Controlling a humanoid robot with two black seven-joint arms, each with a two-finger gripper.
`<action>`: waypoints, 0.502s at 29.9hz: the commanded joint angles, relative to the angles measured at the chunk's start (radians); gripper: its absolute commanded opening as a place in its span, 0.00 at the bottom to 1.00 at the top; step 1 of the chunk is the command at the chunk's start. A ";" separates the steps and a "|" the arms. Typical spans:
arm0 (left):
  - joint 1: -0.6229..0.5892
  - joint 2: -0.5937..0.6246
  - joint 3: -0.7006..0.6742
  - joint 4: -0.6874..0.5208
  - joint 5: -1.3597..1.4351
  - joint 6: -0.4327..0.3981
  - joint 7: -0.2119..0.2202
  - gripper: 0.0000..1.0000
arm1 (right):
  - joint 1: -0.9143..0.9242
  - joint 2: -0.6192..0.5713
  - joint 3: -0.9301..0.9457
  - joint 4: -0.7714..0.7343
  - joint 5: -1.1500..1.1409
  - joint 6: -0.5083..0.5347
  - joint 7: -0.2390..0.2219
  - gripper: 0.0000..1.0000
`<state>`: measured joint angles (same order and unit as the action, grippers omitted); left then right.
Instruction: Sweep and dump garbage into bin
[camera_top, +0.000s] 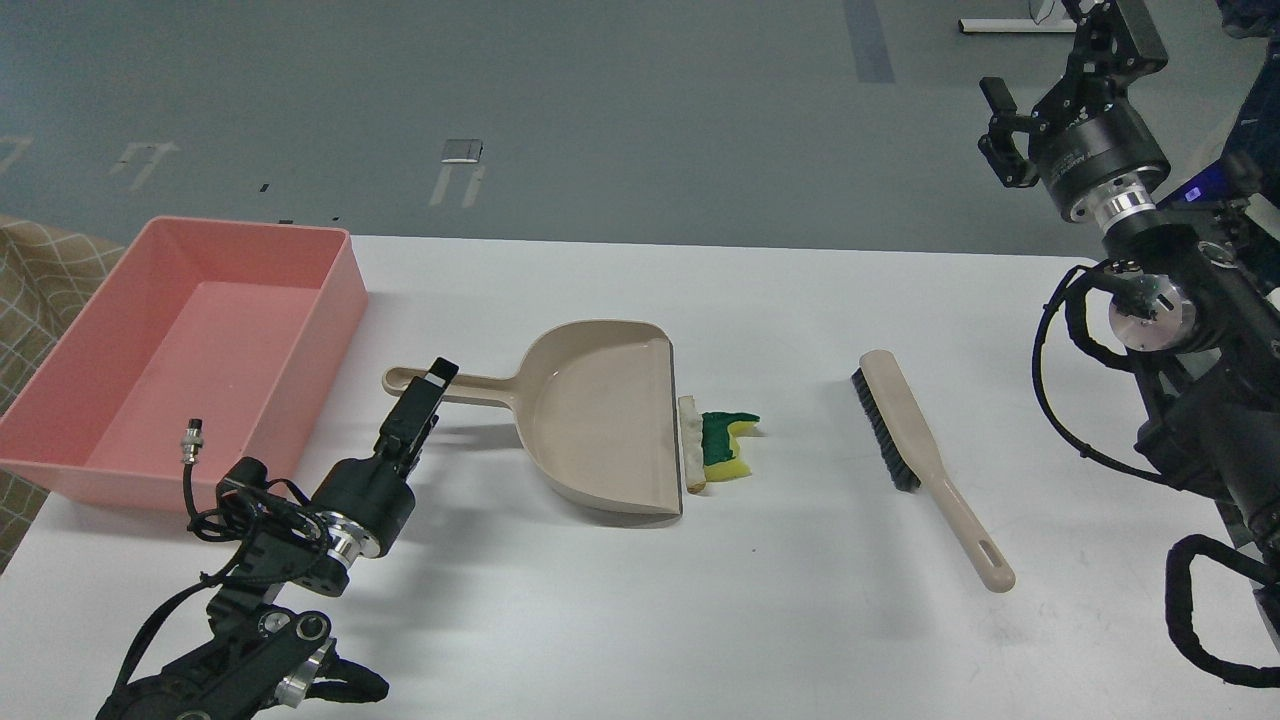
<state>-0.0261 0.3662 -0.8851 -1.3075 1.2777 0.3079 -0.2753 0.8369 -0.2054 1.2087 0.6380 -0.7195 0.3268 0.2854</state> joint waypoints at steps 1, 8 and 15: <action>-0.040 -0.022 0.015 0.062 -0.003 0.008 -0.002 0.98 | -0.001 0.000 0.000 -0.003 0.000 0.000 0.000 1.00; -0.066 -0.033 0.015 0.105 -0.008 0.010 -0.002 0.95 | -0.010 0.000 0.000 -0.001 0.000 0.000 0.000 1.00; -0.067 -0.038 0.017 0.105 -0.009 0.010 0.016 0.61 | -0.013 0.003 0.000 -0.001 0.000 -0.002 0.000 1.00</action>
<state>-0.0933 0.3286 -0.8682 -1.2029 1.2700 0.3176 -0.2707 0.8246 -0.2043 1.2087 0.6363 -0.7195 0.3268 0.2853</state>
